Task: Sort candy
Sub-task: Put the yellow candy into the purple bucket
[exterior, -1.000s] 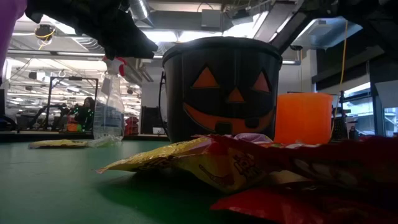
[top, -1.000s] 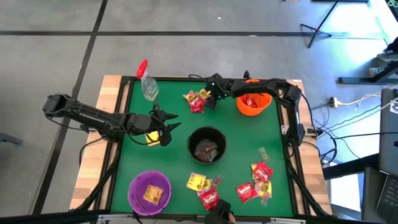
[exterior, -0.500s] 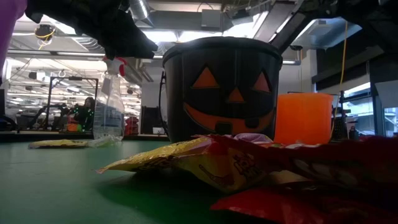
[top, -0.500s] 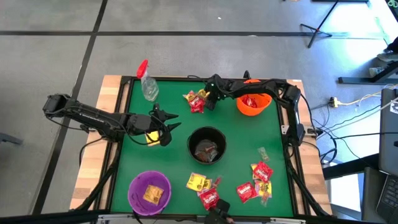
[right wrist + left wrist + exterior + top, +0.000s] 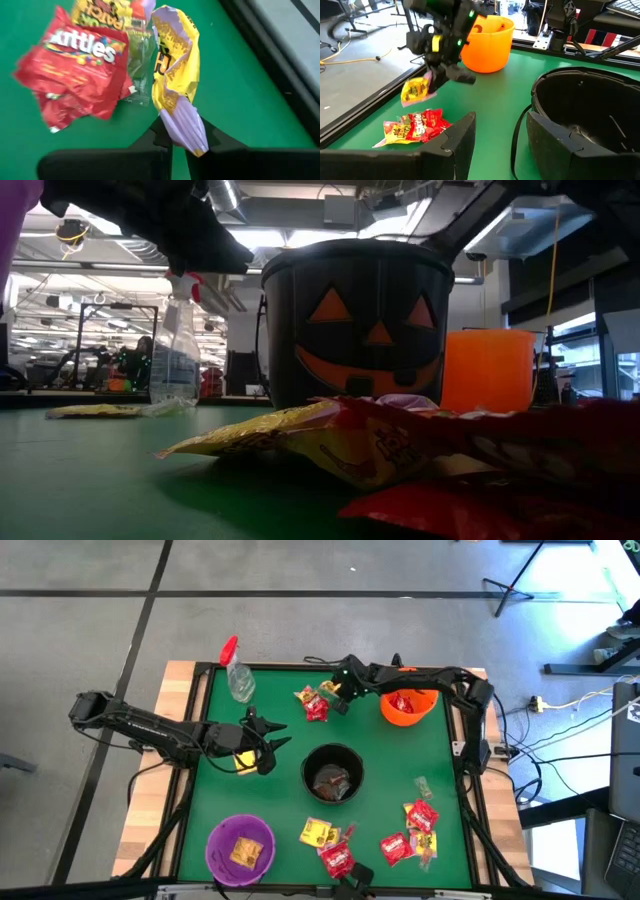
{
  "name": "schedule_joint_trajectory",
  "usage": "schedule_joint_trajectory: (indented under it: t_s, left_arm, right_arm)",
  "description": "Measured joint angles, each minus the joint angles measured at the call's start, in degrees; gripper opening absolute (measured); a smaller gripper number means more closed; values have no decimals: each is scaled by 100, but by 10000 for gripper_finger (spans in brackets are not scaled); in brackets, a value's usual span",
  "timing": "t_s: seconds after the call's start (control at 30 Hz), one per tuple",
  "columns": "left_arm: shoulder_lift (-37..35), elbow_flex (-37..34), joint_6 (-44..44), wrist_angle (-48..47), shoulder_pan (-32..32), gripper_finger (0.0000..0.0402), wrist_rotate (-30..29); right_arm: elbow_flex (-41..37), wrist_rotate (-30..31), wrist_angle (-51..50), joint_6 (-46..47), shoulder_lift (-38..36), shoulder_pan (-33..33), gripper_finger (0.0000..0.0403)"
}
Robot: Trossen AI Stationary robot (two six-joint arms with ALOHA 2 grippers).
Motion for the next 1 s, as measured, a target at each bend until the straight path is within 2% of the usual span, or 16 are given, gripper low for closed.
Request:
schedule_joint_trajectory:
  t_s: [0.07, 0.2, 0.37, 0.57, 1.0]
  left_arm:
    - [0, 0, -1, 4, 38, 165, -3]
    - [0, 0, 0, 10, 173, 165, -2]
    - [0, 0, 46, 53, 453, 165, 16]
    - [0, 0, 39, 151, 877, 165, 687]
    - [15, 0, 195, 398, 1161, 165, 1114]
  right_arm:
    - [-1, -49, -189, 6, -195, 0, 20]
    - [-2, -599, -277, 67, -564, 64, 5]
    - [-2, -1009, -186, 17, -931, 431, 15]
    - [-1, -1011, 17, -105, -1146, 1060, 17]
    - [0, -806, 580, -131, -1164, 1981, 15]
